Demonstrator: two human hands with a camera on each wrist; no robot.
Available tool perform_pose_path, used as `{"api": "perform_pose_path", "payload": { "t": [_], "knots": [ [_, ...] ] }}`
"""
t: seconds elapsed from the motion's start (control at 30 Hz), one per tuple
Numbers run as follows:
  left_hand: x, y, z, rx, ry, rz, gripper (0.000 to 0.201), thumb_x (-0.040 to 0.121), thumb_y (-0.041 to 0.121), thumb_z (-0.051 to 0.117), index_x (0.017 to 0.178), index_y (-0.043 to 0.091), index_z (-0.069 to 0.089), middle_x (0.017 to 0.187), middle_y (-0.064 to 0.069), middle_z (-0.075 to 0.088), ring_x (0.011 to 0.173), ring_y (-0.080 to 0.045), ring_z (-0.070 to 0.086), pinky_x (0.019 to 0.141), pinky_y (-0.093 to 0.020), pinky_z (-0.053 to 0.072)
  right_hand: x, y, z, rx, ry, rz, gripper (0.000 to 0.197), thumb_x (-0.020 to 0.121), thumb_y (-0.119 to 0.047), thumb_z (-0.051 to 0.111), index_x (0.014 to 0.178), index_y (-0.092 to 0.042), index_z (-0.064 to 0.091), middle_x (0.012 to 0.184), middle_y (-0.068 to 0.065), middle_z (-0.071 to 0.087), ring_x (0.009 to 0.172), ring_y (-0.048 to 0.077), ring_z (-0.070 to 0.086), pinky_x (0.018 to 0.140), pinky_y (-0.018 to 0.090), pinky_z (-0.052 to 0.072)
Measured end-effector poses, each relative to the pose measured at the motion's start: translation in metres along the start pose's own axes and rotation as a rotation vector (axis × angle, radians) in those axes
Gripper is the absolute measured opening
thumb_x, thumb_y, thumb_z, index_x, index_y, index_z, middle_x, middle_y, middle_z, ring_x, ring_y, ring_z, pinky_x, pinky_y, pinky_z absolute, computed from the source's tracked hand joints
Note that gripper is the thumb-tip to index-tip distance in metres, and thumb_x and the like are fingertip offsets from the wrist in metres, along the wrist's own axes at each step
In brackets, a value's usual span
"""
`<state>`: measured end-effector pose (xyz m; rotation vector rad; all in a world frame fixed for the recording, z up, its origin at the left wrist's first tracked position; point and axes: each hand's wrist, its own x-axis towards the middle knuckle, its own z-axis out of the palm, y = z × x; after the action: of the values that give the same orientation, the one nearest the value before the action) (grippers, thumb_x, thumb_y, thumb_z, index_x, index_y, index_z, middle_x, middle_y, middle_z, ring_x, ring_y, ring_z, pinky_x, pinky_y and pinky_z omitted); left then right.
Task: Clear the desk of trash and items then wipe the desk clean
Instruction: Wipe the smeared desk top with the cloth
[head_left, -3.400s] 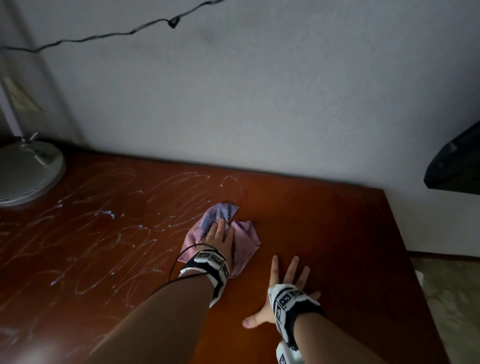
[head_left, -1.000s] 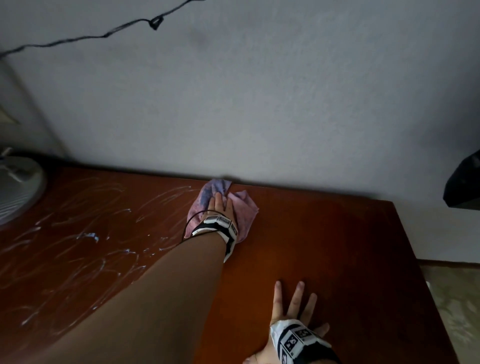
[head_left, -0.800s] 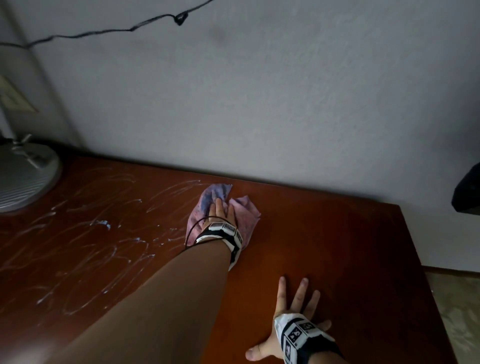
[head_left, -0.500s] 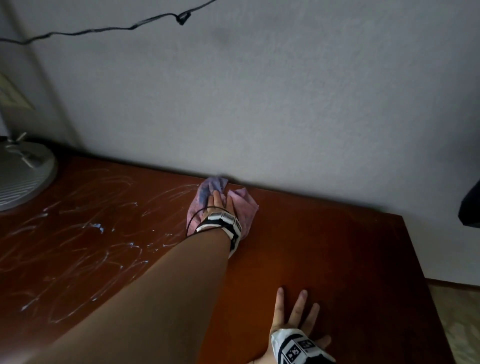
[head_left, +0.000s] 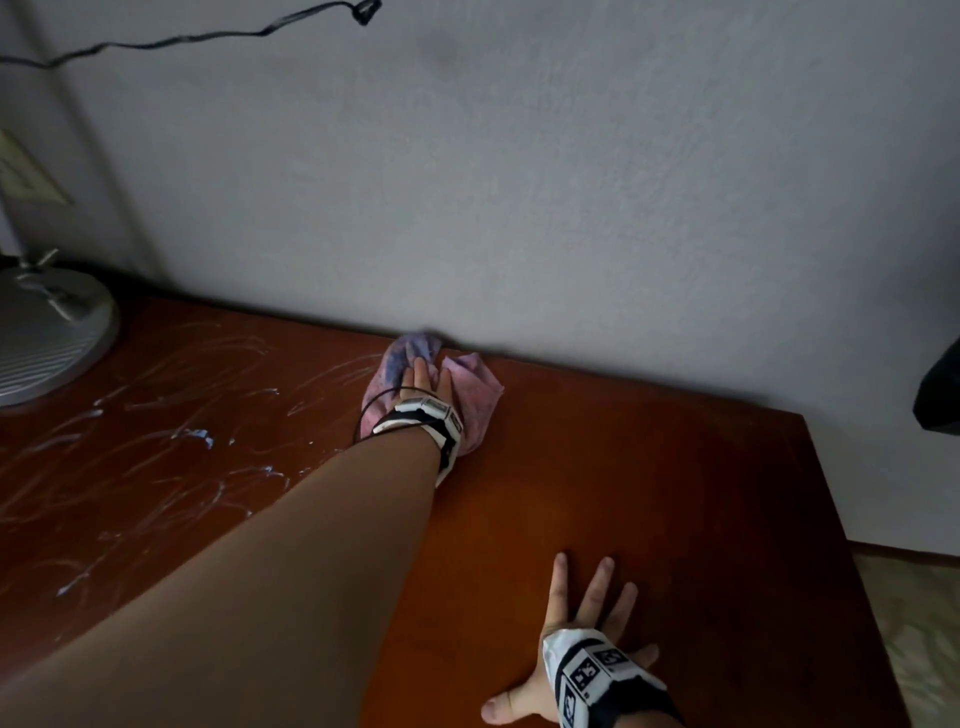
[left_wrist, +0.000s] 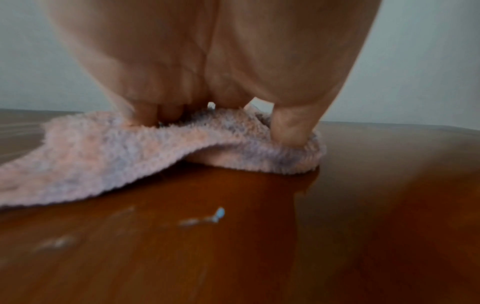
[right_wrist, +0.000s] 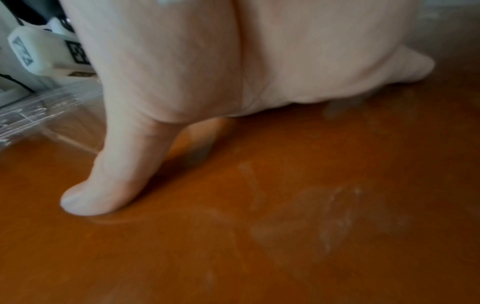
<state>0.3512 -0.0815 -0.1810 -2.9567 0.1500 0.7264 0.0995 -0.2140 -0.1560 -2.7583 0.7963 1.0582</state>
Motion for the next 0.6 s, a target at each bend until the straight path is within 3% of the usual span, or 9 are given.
{"api": "perform_pose_path", "payload": {
  "t": [0.1, 0.17, 0.3, 0.43, 0.6],
  "knots": [
    [0.029, -0.005, 0.014, 0.048, -0.022, 0.043, 0.086, 0.074, 0.05, 0.022, 0.151, 0.013, 0.01, 0.154, -0.023, 0.009, 0.14, -0.046, 0.005, 0.112, -0.055, 0.015, -0.01, 0.0, -0.014, -0.122, -0.127, -0.016, 0.157, 0.047, -0.072, 0.079, 0.131, -0.025, -0.046, 0.141, 0.02, -0.048, 0.139, 0.045, -0.027, 0.107, 0.073, 0.008],
    [0.009, -0.009, 0.015, 0.109, -0.081, 0.036, 0.085, 0.074, 0.05, 0.021, 0.151, 0.014, 0.011, 0.153, -0.023, 0.011, 0.139, -0.046, 0.008, 0.11, -0.057, 0.017, -0.017, -0.004, -0.018, -0.139, -0.139, -0.025, 0.162, 0.038, -0.076, 0.078, 0.138, -0.029, -0.04, 0.143, 0.02, -0.045, 0.139, 0.046, -0.025, 0.107, 0.074, 0.01],
    [-0.045, -0.017, 0.015, 0.09, -0.068, 0.006, 0.092, 0.087, 0.048, 0.048, 0.151, 0.014, -0.008, 0.157, -0.018, -0.009, 0.144, -0.042, -0.005, 0.116, -0.054, 0.011, -0.022, -0.004, -0.02, -0.151, -0.13, -0.029, 0.161, 0.037, -0.077, 0.078, 0.141, -0.03, -0.037, 0.144, 0.02, -0.044, 0.14, 0.046, -0.024, 0.107, 0.074, 0.013],
    [-0.033, -0.016, 0.016, 0.014, -0.044, -0.01, 0.095, 0.084, 0.048, 0.053, 0.151, 0.017, -0.006, 0.157, -0.017, -0.007, 0.144, -0.039, -0.006, 0.116, -0.054, 0.012, -0.016, -0.003, -0.018, -0.166, -0.141, -0.022, 0.162, 0.036, -0.079, 0.076, 0.139, -0.03, -0.039, 0.143, 0.021, -0.045, 0.14, 0.046, -0.024, 0.107, 0.074, 0.012],
    [-0.033, -0.013, 0.002, -0.092, -0.017, -0.02, 0.086, 0.086, 0.044, 0.046, 0.151, 0.015, -0.001, 0.157, -0.018, -0.006, 0.145, -0.037, -0.003, 0.116, -0.053, 0.015, -0.016, -0.003, -0.019, -0.175, -0.151, -0.021, 0.163, 0.035, -0.082, 0.074, 0.139, -0.03, -0.039, 0.142, 0.021, -0.046, 0.14, 0.046, -0.023, 0.108, 0.073, 0.013]
  ]
}}
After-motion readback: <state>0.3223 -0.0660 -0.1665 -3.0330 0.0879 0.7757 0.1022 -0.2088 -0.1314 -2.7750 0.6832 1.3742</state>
